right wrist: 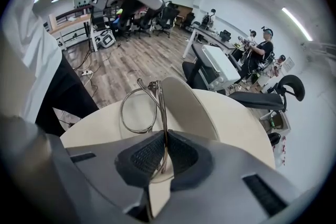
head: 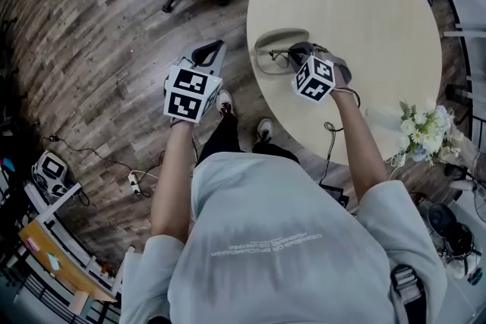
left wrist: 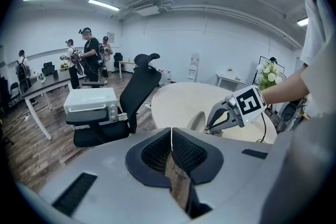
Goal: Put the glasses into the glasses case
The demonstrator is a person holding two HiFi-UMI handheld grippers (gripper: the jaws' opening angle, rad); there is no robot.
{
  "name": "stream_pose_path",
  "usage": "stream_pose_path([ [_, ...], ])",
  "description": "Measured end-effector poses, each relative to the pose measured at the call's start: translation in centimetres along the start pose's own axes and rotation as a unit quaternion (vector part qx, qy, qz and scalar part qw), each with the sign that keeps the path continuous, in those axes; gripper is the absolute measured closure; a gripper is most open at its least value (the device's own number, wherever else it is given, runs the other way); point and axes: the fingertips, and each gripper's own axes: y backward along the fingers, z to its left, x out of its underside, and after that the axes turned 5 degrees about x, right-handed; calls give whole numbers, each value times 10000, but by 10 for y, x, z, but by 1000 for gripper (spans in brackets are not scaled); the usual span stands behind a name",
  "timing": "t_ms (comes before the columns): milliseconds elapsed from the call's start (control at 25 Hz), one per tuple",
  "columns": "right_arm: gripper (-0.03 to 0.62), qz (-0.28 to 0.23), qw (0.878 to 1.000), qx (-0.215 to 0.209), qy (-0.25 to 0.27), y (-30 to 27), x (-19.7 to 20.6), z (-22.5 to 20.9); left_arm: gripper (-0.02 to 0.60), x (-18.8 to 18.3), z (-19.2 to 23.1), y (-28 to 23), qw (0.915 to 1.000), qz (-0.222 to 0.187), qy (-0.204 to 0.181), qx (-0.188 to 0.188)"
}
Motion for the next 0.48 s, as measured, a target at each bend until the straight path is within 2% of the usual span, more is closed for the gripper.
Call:
stream_pose_path([
  [480, 574, 79, 9996, 109, 229, -14, 6, 12, 563, 15, -5, 0, 9999, 61, 148, -45],
])
